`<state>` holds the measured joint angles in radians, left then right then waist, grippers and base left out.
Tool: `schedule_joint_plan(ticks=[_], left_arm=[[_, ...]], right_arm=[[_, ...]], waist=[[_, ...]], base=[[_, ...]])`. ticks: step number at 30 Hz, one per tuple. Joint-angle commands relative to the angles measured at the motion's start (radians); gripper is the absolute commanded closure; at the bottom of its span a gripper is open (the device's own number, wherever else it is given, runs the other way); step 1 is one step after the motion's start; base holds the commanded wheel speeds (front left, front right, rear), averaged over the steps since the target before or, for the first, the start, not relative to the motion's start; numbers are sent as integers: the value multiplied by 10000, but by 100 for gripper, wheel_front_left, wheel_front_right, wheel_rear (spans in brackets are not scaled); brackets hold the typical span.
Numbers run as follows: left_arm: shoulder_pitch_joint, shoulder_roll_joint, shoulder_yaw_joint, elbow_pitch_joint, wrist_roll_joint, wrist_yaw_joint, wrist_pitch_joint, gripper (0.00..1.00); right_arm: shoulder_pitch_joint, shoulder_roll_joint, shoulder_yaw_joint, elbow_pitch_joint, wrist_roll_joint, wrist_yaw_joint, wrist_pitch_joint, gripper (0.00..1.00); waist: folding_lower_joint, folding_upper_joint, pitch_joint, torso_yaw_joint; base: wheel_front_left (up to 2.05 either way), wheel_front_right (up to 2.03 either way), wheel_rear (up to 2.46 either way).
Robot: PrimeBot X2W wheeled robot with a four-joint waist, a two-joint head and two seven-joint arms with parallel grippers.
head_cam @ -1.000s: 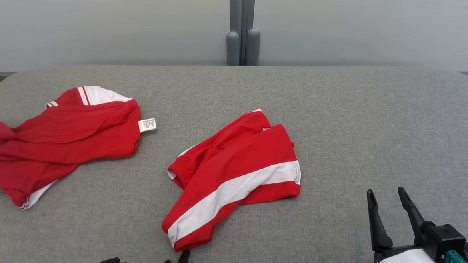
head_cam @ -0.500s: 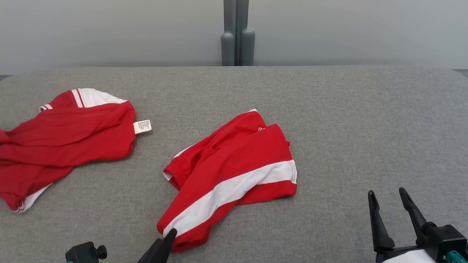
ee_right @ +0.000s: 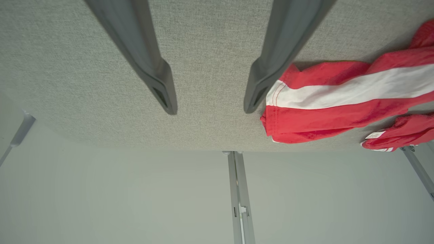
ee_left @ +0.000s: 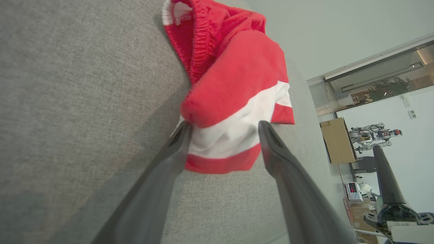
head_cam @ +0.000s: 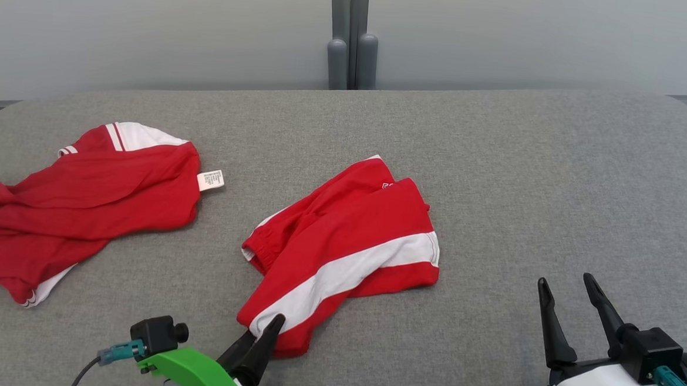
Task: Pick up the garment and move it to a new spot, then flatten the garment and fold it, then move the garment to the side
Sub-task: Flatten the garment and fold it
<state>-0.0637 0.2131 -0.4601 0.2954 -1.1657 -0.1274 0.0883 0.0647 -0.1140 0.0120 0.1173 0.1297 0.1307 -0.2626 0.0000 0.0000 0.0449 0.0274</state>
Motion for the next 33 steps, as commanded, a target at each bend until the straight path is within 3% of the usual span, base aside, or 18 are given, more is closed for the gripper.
schedule_joint_plan(ticks=[1, 2, 3, 8, 13, 18, 21, 25, 28, 29, 30, 33], left_arm=[[-161, -9, -86, 49, 129, -53, -58, 52], [-257, -31, -165, 122, 99, -53, -107, 86], [-352, -20, -226, 165, 75, -53, -176, 100], [-816, 602, -576, 429, 1139, -49, -861, 100], [-1335, 1547, -731, -286, 2718, 862, -1194, 100], [-1547, 2343, -1169, -1544, 4371, 2061, -1012, 100], [-1365, 2487, -1635, -2085, 5130, 2570, -724, 100], [-1087, 2298, -2302, -2112, 5640, 2793, -439, 100], [-946, 1919, -2995, -1738, 6014, 2759, -366, 48], [-921, 1808, -3207, -1568, 6142, 2694, -384, 7], [-899, 1636, -3364, -1432, 6197, 2671, -476, 0], [-882, 1297, -3761, -1069, 6346, 2413, -673, 0]], right_arm=[[-104, -35, 16, -3, 0, 1, -34, 0], [-120, -43, 30, -6, -2, 1, -34, 0], [-122, -48, 29, -7, 2, 1, -34, 0], [7, -42, -40, -23, 30, 1, -34, 0], [92, 26, -155, -28, 24, 1, -34, 0], [139, 138, -120, -15, -16, 1, -34, 0], [96, 174, -84, 12, -18, 1, -34, 0], [46, 198, -55, 32, 4, 1, -34, 0], [-26, 196, -33, 66, 23, 1, -34, 0], [-47, 191, -30, 73, 30, 1, -34, 0], [-63, 178, -28, 82, 34, 1, -34, 0], [-98, 154, -28, 77, 36, 1, -34, 0]], waist=[[0, 0, 7, -15], [0, 0, 11, -29], [0, 0, 16, -43], [0, 0, 3, -71], [0, 0, -32, 38], [0, 0, -71, 131], [0, 0, -64, 135], [0, 0, -10, 130], [0, 0, 44, 109], [0, 0, 56, 97], [0, 0, 70, 85], [0, 0, 93, 56]], base=[[0, 0, 0], [0, 0, 0], [0, 0, 0], [0, 0, 0], [0, 0, 0], [0, 0, 0], [0, 0, 0], [0, 0, 0], [0, 0, 0], [0, 0, 0], [0, 0, 0], [0, 0, 0]])
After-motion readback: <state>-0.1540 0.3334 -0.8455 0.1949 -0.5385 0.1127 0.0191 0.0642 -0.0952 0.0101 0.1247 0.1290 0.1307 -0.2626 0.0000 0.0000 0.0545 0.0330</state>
